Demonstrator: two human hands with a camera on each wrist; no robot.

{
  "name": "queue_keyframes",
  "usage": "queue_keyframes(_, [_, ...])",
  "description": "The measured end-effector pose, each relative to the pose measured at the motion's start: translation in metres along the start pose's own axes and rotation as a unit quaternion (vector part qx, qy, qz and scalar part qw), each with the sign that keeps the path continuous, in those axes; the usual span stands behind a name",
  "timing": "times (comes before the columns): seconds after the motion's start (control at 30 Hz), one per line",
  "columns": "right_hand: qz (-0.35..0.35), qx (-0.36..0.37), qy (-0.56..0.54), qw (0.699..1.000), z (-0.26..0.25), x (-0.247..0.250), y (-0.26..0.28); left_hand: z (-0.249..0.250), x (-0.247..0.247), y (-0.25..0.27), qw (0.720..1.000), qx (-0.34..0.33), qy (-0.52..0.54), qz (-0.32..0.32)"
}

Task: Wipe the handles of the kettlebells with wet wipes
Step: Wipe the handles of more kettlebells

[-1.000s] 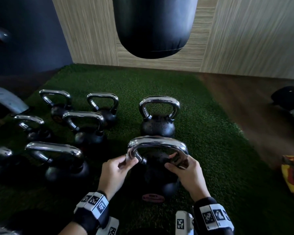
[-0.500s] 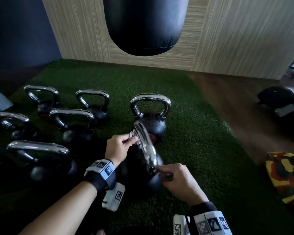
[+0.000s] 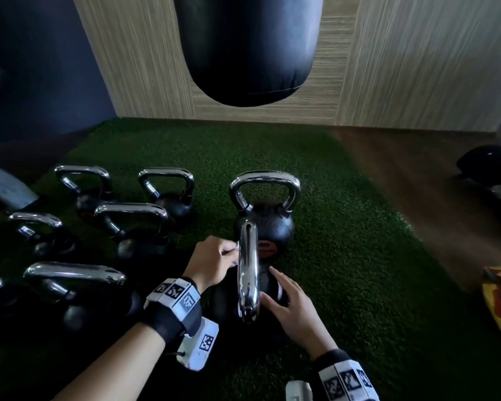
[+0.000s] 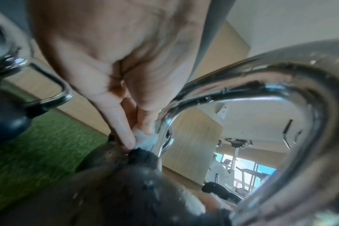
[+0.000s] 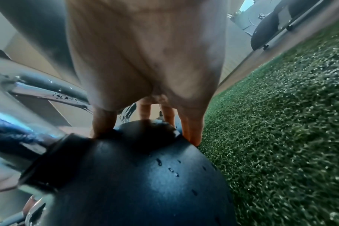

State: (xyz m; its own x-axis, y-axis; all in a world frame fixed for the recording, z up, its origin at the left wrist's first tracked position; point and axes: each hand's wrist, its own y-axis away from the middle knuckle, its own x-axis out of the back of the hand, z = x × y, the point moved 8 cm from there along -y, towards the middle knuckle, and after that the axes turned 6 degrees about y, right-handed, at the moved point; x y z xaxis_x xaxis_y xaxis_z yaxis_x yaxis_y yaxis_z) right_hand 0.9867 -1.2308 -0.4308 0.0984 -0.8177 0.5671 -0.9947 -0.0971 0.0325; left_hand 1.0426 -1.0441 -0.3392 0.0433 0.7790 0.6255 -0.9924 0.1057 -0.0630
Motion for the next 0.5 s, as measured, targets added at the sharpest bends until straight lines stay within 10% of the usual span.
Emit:
queue_keyframes(0.27, [0.019,-0.004,-0.045,0.999,0.003,0.005,-0.002,-0.004,0.003,-0.011,0.994,0.017,0.106,0.008])
queue_keyframes(0.5, [0.023,-0.001,-0.060,0.998,0.007,0.001,-0.002,0.004,0.010,0.000,0.930,0.028,0.366,0.008])
